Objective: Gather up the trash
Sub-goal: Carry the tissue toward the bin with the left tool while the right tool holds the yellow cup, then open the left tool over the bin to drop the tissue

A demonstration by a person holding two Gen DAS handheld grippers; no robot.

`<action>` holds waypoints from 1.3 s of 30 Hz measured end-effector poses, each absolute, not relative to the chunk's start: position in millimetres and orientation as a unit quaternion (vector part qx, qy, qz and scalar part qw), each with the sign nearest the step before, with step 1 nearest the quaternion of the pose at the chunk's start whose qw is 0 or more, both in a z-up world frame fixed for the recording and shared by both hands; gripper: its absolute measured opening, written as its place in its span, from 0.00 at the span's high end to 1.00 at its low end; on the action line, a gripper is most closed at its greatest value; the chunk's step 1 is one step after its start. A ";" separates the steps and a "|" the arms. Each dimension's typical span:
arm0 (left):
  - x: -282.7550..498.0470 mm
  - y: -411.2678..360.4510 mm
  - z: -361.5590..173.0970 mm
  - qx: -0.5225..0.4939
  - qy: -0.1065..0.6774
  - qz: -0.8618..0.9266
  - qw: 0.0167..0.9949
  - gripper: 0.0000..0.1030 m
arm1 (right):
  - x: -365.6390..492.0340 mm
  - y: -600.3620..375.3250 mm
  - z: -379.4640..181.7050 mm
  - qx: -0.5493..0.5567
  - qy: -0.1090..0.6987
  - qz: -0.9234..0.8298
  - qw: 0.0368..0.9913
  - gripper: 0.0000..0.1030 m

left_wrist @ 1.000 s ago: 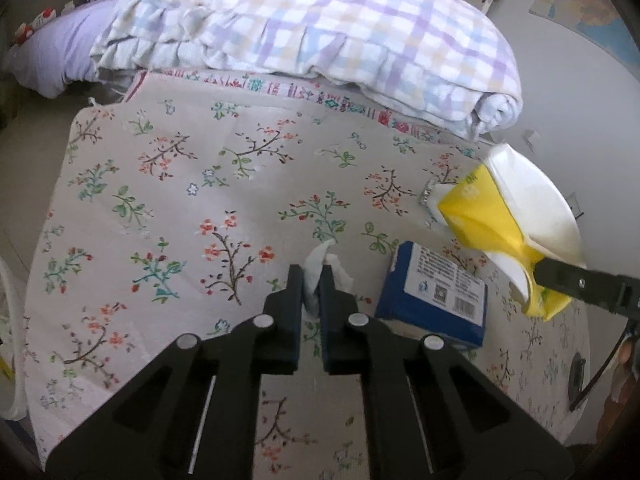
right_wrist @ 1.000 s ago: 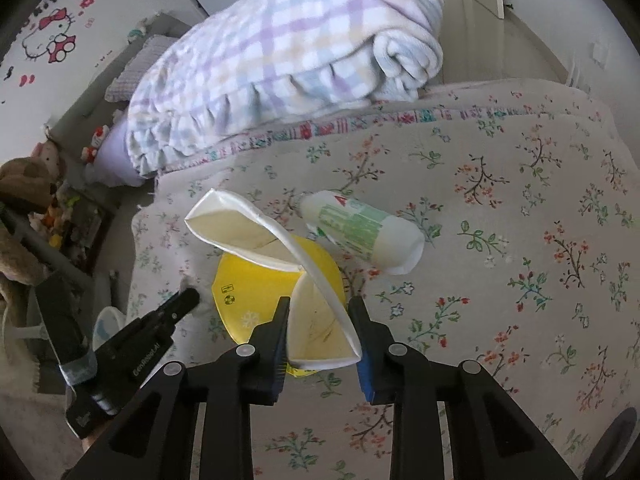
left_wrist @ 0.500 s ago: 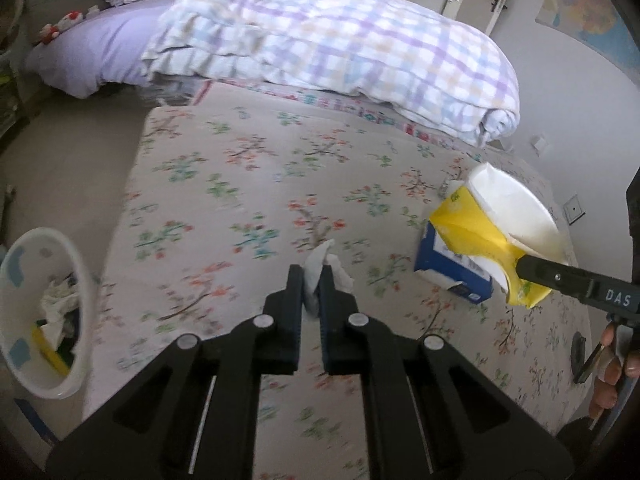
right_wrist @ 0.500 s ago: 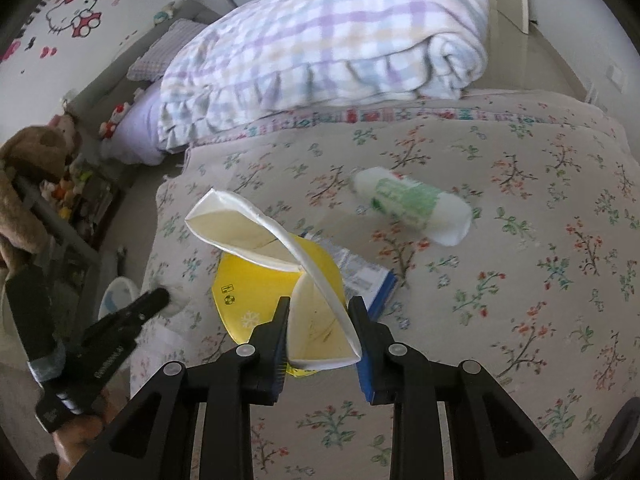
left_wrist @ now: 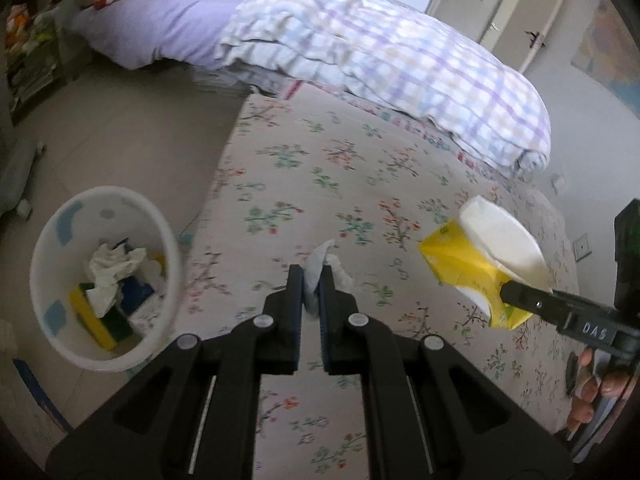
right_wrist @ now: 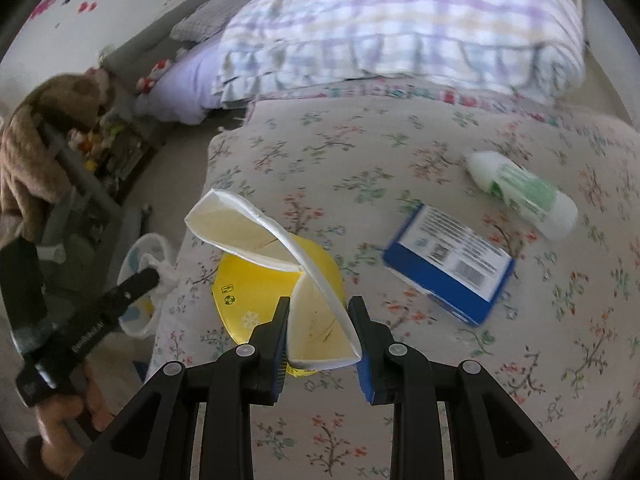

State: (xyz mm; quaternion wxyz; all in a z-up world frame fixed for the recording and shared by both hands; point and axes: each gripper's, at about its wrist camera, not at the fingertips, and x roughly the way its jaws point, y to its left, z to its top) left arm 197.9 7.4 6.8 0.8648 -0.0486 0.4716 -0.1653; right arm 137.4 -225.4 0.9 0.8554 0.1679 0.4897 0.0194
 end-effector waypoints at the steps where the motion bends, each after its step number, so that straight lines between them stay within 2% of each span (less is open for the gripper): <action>1: 198.1 11.9 7.0 -0.051 0.471 -0.162 0.865 0.92 | 138.2 -220.7 0.1 0.163 0.491 0.022 0.856 0.72; 12: 199.9 77.7 6.9 -0.076 0.469 -0.115 0.872 0.92 | 138.3 -174.1 -15.6 0.129 0.513 0.063 0.846 0.72; 27: 191.1 156.6 -1.6 -0.094 0.460 -0.074 0.880 0.92 | 146.6 -133.6 -20.9 0.111 0.505 0.085 0.852 0.72; 28: 191.2 159.5 -1.0 -0.094 0.455 -0.069 0.883 0.88 | 148.0 -131.0 -21.5 0.110 0.505 0.086 0.852 0.72; 30: 191.4 166.8 0.1 -0.096 0.451 -0.052 0.886 0.60 | 151.2 -123.8 -24.6 0.109 0.507 0.089 0.851 0.72; 31: 190.9 169.6 0.0 -0.099 0.452 -0.044 0.885 0.31 | 151.7 -120.6 -25.9 0.108 0.508 0.091 0.850 0.72; 32: 189.0 172.7 0.5 -0.101 0.449 -0.030 0.887 0.18 | 152.2 -117.2 -27.4 0.106 0.510 0.092 0.848 0.72; 36: 185.4 181.7 -0.1 -0.086 0.456 0.011 0.886 0.15 | 154.8 -103.8 -34.0 0.104 0.518 0.095 0.844 0.72; 39: 183.2 186.0 -4.6 -0.071 0.465 0.033 0.882 0.07 | 162.0 -92.2 -39.6 0.111 0.523 0.099 0.839 0.72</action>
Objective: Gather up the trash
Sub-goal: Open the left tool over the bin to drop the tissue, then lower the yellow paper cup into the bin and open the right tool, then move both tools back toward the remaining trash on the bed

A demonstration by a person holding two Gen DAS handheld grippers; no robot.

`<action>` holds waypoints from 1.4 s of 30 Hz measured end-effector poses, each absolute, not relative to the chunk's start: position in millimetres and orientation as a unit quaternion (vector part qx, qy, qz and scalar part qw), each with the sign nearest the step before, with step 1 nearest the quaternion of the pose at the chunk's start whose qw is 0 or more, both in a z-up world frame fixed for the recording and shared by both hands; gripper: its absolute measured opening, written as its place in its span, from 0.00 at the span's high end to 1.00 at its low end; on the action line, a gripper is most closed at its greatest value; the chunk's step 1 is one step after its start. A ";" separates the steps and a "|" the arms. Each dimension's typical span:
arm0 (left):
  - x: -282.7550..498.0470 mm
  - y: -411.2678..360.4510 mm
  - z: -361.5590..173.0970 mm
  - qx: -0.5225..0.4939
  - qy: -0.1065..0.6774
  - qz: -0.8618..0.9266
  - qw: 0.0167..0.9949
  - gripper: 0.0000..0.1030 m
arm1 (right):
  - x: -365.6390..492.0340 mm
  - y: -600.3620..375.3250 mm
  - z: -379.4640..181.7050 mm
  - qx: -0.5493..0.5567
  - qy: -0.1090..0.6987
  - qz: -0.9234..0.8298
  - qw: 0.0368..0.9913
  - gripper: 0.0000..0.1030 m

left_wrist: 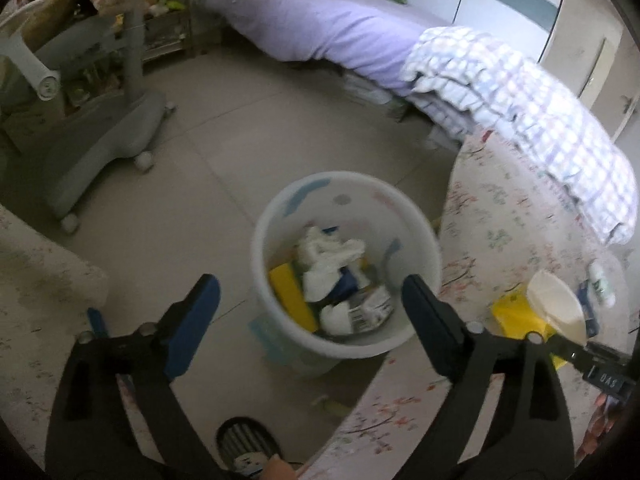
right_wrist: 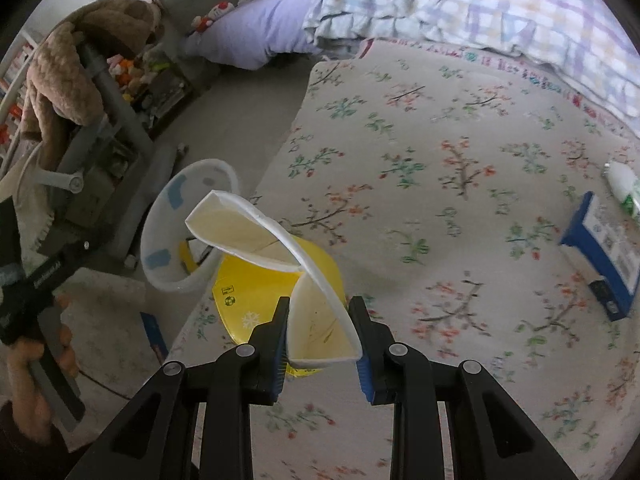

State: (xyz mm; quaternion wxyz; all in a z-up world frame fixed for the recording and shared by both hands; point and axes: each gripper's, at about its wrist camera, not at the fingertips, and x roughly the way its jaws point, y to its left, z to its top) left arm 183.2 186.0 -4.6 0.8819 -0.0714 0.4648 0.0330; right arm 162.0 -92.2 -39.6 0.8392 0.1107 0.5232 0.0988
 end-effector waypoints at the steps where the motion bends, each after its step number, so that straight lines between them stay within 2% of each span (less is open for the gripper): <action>1: 182.0 186.9 -5.3 -0.066 0.466 0.038 0.881 0.04 | 166.1 -88.2 -42.4 0.110 0.526 0.100 0.837 0.72; 20: 173.5 223.2 -12.4 -0.067 0.484 0.079 0.869 0.02 | 231.7 12.9 -56.7 0.096 0.532 0.145 0.828 0.71; 23: 172.9 226.1 -12.7 -0.076 0.484 0.081 0.868 0.02 | 235.6 20.4 -54.7 0.098 0.516 0.163 0.836 0.66; 24: 172.7 225.8 -12.2 -0.077 0.483 0.080 0.868 0.02 | 236.1 21.8 -53.1 0.097 0.510 0.167 0.838 0.61; 25: 172.4 224.8 -11.5 -0.077 0.483 0.078 0.869 0.02 | 235.8 22.4 -52.0 0.097 0.508 0.169 0.839 0.43; 26: 172.2 223.4 -10.8 -0.076 0.482 0.076 0.869 0.02 | 234.9 21.4 -50.5 0.099 0.507 0.169 0.840 0.29; 32: 171.1 211.1 -7.9 -0.068 0.482 0.062 0.871 0.02 | 221.1 7.2 -43.6 0.080 0.509 0.151 0.843 0.29; 42: 172.1 177.2 -1.0 -0.069 0.487 0.030 0.870 0.02 | 186.6 -68.8 -45.6 0.085 0.526 0.092 0.841 0.29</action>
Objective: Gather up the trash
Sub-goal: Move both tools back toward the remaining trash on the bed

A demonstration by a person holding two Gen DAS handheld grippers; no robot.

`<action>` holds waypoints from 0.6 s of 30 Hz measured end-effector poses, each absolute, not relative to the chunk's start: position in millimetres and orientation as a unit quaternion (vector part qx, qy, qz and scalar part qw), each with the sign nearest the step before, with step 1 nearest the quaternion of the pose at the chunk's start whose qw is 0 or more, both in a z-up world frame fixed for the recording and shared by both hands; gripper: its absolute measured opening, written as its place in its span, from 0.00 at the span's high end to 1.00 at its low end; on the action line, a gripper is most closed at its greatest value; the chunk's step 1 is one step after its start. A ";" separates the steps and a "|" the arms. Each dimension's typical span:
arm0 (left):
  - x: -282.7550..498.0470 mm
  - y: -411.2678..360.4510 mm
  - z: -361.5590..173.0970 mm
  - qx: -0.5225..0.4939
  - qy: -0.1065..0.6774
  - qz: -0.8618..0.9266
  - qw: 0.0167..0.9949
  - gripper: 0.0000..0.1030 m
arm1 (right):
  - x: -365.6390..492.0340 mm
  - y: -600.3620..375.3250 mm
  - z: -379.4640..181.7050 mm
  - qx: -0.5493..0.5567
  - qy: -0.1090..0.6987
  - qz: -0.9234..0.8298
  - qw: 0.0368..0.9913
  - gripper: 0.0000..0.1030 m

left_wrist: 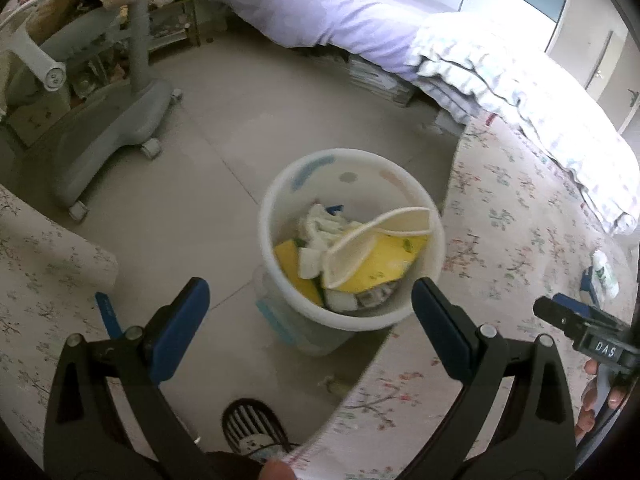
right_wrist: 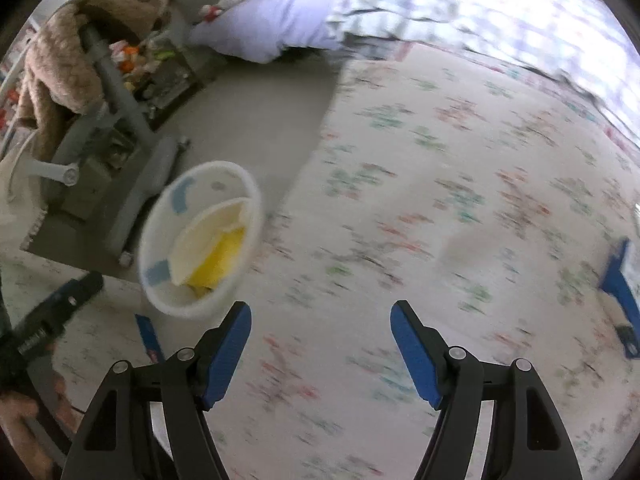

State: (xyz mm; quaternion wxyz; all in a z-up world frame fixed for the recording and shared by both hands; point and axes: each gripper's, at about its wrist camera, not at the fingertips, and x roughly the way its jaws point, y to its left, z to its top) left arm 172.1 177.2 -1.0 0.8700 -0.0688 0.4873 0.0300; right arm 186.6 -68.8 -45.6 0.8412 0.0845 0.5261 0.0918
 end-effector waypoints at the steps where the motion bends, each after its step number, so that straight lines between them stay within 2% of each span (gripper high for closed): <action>1: 172.1 172.5 -0.4 -0.066 0.488 0.027 0.870 0.02 | 183.2 -76.2 -45.3 0.085 0.527 0.086 0.841 0.29; 11: 170.0 114.5 -0.5 -0.040 0.499 -0.004 0.865 0.02 | 141.1 -184.4 -23.6 0.077 0.514 0.000 0.854 0.27; 18: 166.4 56.9 -5.0 -0.020 0.517 -0.036 0.855 0.02 | 120.2 -273.1 -5.7 0.145 0.491 -0.054 0.857 0.25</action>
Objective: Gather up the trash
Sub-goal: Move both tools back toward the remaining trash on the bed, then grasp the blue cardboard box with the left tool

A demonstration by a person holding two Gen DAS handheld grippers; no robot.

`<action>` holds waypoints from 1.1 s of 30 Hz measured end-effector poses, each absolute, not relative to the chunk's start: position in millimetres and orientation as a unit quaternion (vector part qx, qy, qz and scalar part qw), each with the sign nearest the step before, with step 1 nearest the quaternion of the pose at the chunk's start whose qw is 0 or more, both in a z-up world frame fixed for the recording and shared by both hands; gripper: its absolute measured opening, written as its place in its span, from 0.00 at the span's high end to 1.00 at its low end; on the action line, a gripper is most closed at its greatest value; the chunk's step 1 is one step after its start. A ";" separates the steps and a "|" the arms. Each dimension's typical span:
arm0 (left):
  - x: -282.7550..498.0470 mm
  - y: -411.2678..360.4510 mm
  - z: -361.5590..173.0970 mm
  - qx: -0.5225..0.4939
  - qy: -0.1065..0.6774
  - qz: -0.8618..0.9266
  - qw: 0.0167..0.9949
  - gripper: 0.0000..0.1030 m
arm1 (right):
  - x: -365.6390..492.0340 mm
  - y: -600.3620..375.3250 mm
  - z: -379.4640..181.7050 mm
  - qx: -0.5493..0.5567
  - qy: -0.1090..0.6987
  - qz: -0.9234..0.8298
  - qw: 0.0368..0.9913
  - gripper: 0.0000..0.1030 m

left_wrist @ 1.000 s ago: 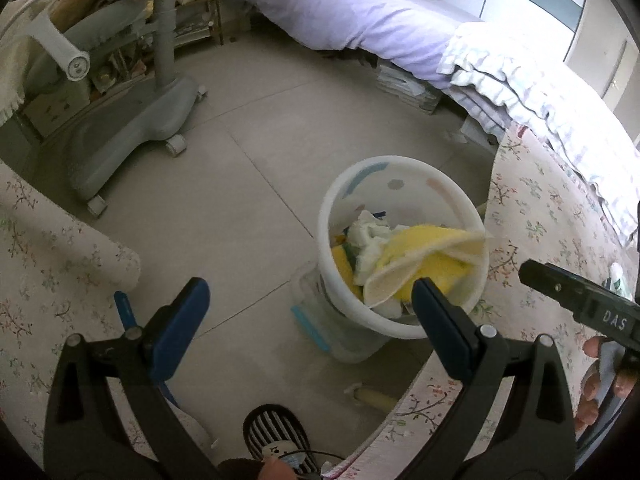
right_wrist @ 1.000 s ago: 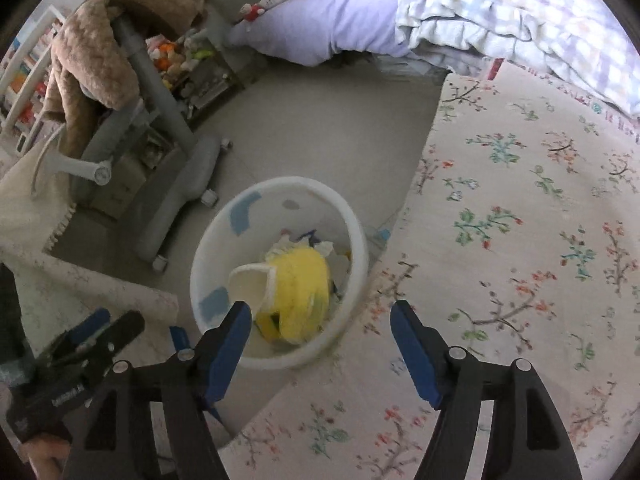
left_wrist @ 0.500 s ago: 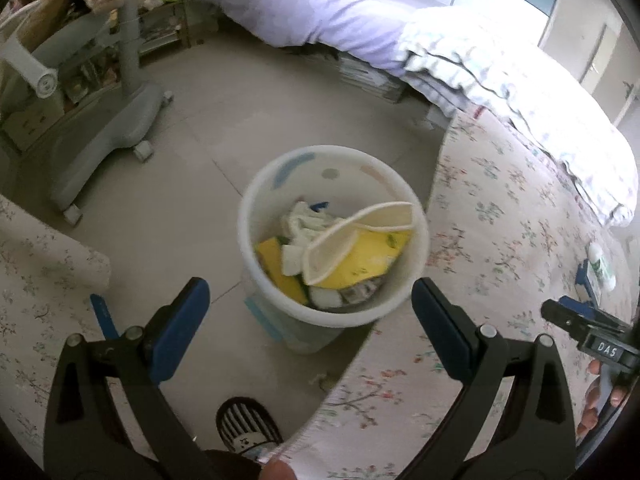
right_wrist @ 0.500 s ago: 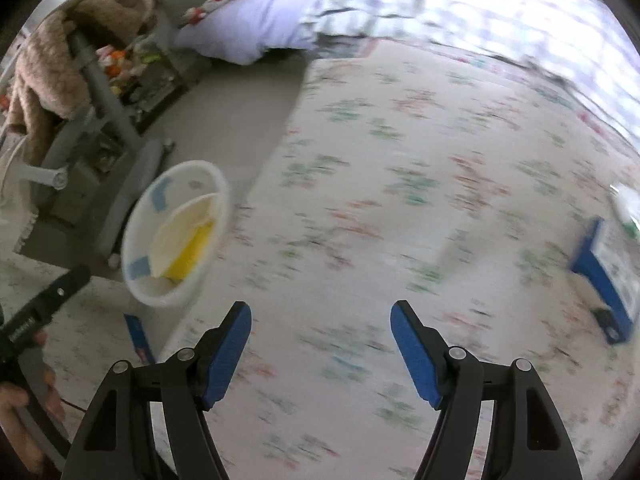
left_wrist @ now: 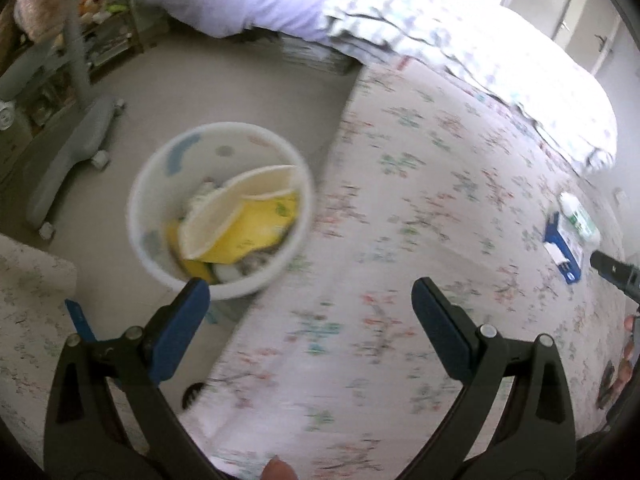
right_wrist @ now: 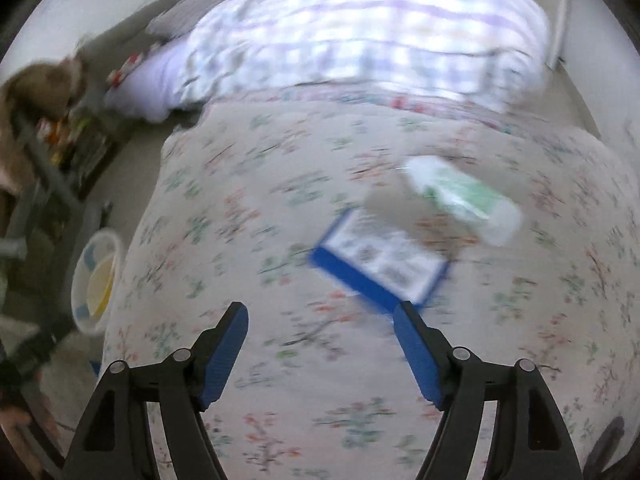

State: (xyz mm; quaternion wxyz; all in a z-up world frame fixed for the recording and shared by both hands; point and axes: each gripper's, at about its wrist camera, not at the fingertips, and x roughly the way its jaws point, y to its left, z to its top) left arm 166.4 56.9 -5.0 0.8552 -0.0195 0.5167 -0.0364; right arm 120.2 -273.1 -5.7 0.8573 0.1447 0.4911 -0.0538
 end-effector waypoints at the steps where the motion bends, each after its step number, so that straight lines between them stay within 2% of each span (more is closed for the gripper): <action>1: 166.6 50.2 -5.3 -0.018 0.518 -0.040 0.854 0.02 | 118.5 -284.0 -5.7 0.157 0.490 -0.059 0.855 0.25; 17: 178.1 -120.7 -20.2 -0.027 0.555 -0.094 0.826 0.02 | 93.7 -387.6 -18.9 0.219 0.499 -0.119 0.830 0.25; 22: 182.5 -167.5 -25.6 -0.067 0.567 -0.109 0.814 0.02 | 85.2 -405.4 -31.2 0.221 0.509 -0.129 0.822 0.25; 27: 197.3 -195.7 -33.7 -0.153 0.587 -0.097 0.789 0.02 | 79.9 -418.7 -40.6 0.208 0.520 -0.137 0.817 0.25; 33: 200.2 -228.0 -38.6 -0.154 0.579 -0.048 0.799 0.02 | 73.1 -436.5 -44.0 0.231 0.516 -0.146 0.812 0.25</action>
